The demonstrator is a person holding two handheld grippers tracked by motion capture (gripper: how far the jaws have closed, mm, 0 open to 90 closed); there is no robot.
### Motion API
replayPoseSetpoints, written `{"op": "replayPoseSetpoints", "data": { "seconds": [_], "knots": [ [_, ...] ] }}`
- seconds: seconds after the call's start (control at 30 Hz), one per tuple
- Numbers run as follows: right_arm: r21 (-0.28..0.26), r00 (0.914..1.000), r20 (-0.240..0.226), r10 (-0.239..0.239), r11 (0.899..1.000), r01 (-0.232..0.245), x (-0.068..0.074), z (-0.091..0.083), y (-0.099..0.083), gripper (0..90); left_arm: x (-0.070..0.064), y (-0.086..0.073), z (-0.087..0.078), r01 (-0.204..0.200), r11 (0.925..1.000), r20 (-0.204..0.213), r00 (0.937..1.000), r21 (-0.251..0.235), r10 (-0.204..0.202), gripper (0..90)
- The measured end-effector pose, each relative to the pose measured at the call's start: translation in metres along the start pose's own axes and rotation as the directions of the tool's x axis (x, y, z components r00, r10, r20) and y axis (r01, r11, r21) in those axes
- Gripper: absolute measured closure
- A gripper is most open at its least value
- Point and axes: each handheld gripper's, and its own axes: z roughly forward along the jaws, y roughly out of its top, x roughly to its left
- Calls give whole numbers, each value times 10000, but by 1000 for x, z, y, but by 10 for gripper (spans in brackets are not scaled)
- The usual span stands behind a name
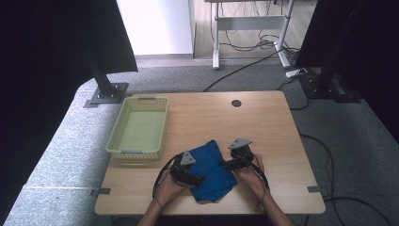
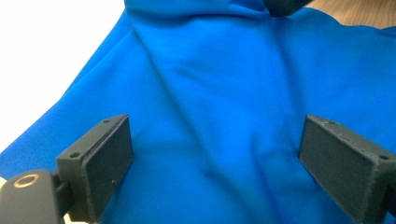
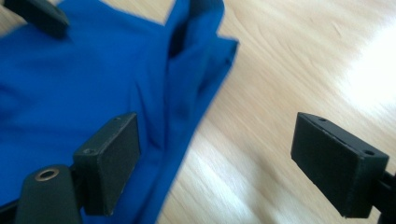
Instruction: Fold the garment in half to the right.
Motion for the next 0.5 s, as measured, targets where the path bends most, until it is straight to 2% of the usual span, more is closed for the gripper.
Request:
{"op": "replayPoseSetpoints", "data": {
  "seconds": [0.13, 0.23, 0.3, 0.33, 0.37, 0.43, 0.5],
  "knots": [
    [-364, 9998, -201, 81, 9993, -88, 2, 7, 14, 151, 0, 0, 0, -4, 10000, -15, 10000, -2, 4, 96],
    [-387, 9998, -165, -95, 9992, 88, 3, 16, 23, 151, 0, 0, 0, -8, 10000, -24, 10000, -3, 8, 96],
    [-239, 9997, 198, -173, 9996, 178, 0, 20, 26, 151, 0, 0, 0, 0, 10000, -38, 10000, -8, 0, 96],
    [-40, 9981, 607, -126, 9999, 128, -5, 22, 27, 151, -1, 0, 0, 6, 10000, -42, 10000, -12, -6, 96],
    [88, 9970, 777, -35, 10000, 28, -8, 22, 27, 151, -1, 0, 0, 6, 10000, -43, 10000, -12, -6, 96],
    [293, 9961, 838, 260, 9992, -286, -16, 23, 25, 151, 0, 0, 0, 14, 10000, -40, 10000, -11, -14, 96],
    [319, 9966, 797, 187, 9993, -213, -17, 22, 24, 154, 0, 0, 0, 14, 10000, -40, 10000, -13, -14, 96]
  ]
}}
